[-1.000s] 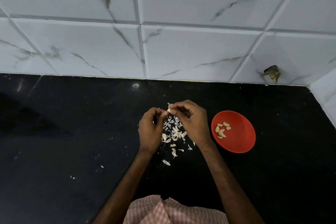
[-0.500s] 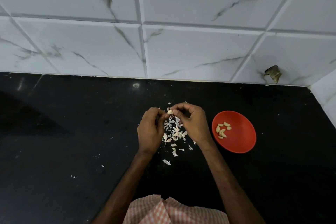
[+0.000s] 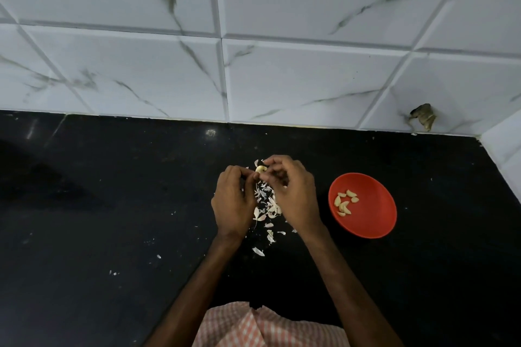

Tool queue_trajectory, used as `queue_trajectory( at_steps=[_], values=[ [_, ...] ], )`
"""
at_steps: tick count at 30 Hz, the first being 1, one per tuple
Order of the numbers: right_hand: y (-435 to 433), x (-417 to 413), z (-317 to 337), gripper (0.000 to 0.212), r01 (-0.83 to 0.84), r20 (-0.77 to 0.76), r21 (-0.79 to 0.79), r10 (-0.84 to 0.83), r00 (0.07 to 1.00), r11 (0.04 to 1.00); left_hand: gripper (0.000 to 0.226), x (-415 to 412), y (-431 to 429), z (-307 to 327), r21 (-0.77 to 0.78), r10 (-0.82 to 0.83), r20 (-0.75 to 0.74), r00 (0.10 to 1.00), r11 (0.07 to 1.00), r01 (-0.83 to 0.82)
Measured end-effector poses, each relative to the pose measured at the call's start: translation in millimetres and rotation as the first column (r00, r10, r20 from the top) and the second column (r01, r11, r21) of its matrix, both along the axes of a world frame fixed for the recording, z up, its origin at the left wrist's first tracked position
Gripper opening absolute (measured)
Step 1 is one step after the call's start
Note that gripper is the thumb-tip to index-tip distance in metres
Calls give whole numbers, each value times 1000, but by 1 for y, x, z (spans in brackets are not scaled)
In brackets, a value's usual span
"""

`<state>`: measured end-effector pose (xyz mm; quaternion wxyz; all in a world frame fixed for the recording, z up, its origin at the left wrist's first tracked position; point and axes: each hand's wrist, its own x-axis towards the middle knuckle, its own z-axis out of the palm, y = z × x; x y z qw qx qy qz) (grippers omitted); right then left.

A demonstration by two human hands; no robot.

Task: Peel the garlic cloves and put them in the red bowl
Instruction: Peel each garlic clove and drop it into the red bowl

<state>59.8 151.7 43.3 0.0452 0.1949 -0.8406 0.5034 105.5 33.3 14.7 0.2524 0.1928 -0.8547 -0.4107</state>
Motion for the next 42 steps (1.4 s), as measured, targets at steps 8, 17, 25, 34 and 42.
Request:
queue_trajectory(
  at_steps=[8, 17, 25, 34, 42],
  values=[
    [8, -14, -6, 9, 6, 120, -157, 13, 993, 988, 15, 0, 0, -4, 48, -154, -97, 983, 986, 159],
    [-7, 0, -13, 8, 176, -99, -18, -177, 979, 984, 13, -3, 1, -10, 328, -155, -102, 983, 927, 181],
    [-11, -3, -16, 14, 292, 502, -429, -43, 864, 855, 11, 1, -2, -8, 580, -203, -156, 966, 773, 257],
    [9, -8, -24, 26, 305, 637, -564, 169, 752, 768, 8, -7, -22, -58, 395, -86, 189, 978, 918, 4],
    [21, -9, -35, 17, 321, 623, -493, 71, 779, 809, 22, -4, -37, -80, -137, -83, 524, 848, 974, 180]
  ],
)
